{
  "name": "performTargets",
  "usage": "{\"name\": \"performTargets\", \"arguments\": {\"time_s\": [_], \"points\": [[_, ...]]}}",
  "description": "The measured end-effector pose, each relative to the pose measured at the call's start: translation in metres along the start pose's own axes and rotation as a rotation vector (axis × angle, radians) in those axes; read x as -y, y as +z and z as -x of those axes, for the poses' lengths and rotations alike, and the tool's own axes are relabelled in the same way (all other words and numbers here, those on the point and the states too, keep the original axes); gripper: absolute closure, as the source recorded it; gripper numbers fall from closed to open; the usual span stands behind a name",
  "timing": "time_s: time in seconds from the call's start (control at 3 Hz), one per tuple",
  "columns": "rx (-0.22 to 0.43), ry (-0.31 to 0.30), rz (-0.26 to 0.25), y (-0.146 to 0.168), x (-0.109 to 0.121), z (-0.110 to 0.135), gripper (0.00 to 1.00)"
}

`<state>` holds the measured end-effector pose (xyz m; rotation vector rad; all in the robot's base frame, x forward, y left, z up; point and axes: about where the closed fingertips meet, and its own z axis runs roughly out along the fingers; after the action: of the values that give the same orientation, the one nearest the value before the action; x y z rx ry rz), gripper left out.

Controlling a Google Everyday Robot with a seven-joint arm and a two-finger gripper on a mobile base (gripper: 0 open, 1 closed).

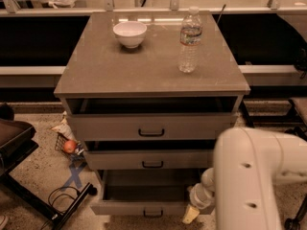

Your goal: Open bottom drawer

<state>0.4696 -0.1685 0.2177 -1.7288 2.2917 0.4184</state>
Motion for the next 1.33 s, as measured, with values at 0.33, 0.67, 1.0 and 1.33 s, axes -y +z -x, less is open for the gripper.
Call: {"name": "performTargets", "arguments": {"time_s": [0.33,0.67,1.0,1.33], "points": [[-0.091,-0.024,-0.016,-0.029,0.005,0.031,0.41],[-0.099,-0.047,-0.004,-0.028,0.001,0.041,0.65],[-0.099,-0.048,-0.002,-0.028,0.0,0.042,0.88],[-0.076,-0.055,-0.009,-0.018,0.008,0.039,1.0]]}}
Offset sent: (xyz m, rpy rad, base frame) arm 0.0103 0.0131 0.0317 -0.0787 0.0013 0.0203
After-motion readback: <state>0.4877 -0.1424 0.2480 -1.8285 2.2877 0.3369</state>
